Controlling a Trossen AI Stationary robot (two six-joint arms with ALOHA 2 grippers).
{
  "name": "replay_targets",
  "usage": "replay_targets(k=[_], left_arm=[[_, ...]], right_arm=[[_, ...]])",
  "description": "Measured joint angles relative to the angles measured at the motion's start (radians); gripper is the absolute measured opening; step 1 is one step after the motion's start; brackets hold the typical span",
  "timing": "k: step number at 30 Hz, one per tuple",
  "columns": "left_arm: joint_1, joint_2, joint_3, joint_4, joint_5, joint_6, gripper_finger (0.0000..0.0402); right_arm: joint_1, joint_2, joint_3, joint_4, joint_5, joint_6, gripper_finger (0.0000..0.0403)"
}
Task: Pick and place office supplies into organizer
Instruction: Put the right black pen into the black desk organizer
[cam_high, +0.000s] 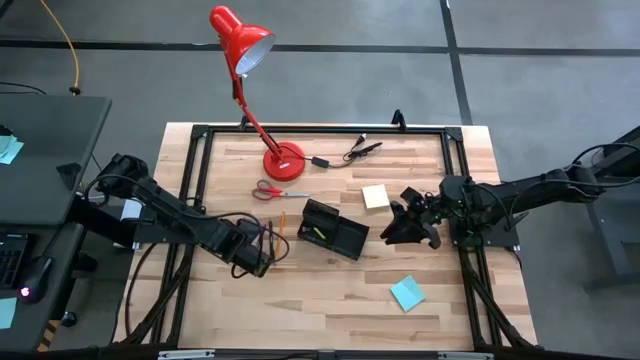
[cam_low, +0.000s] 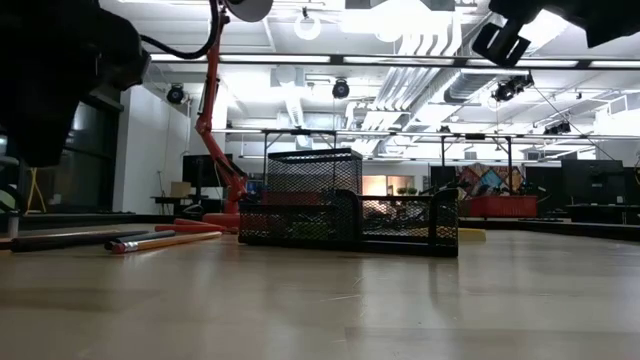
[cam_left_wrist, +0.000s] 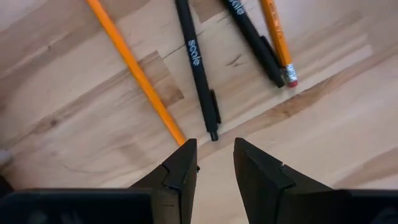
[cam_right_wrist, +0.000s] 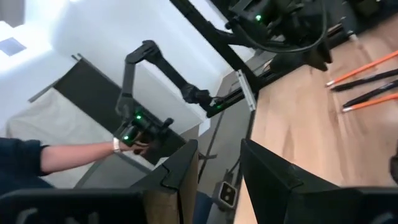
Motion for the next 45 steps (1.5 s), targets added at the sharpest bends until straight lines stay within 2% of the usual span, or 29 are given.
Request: replay_targets(k=[8,14,18,21,24,28,29,35,40,45], left_arm=[[0.000,0.000,-0.037,-0.017,0.016,-0.167,0.0097],[0.000,0.000,-0.110,0.108,0.038,-0.188,0.0097],[-0.005,0.000,-0.129,0.142,0.062,-0.282,0.0097],[-0.017,-0.004,-0.114,0.149,-0.005,-0.280,0.0097],[-0.073,0.012,-0.072,0.116,-0.198,-0.296,0.0097],[-0.170,0.087,0.008,0.047,-0.469,-0.293,0.0097],[-0.194,0.115,0.034,0.028,-0.508,-0.296,0.0097],[-0.300,0.326,0.239,-0.203,-0.478,-0.384,0.0094],[-0.331,0.504,0.412,-0.463,-0.428,-0.395,0.0074],[-0.330,0.592,0.448,-0.429,-0.483,-0.392,0.0051]], right_arm=[[0.000,0.000,0.000,0.001,0.019,0.004,0.0116],[0.000,0.000,0.000,0.001,0.016,0.007,0.0116],[0.000,0.000,0.000,0.001,0.013,0.007,0.0116],[0.000,0.000,0.000,0.001,0.011,-0.009,0.0116],[0.000,0.000,0.000,0.001,0.008,-0.010,0.0116],[0.000,0.000,0.000,0.000,-0.022,-0.008,0.0116],[0.000,0.000,0.000,-0.002,-0.032,0.000,0.0116],[0.008,0.000,0.000,-0.008,-0.063,0.012,0.0116],[0.013,0.001,0.000,-0.015,-0.020,0.046,0.0116],[0.013,0.001,0.000,-0.025,0.088,0.042,0.0116]])
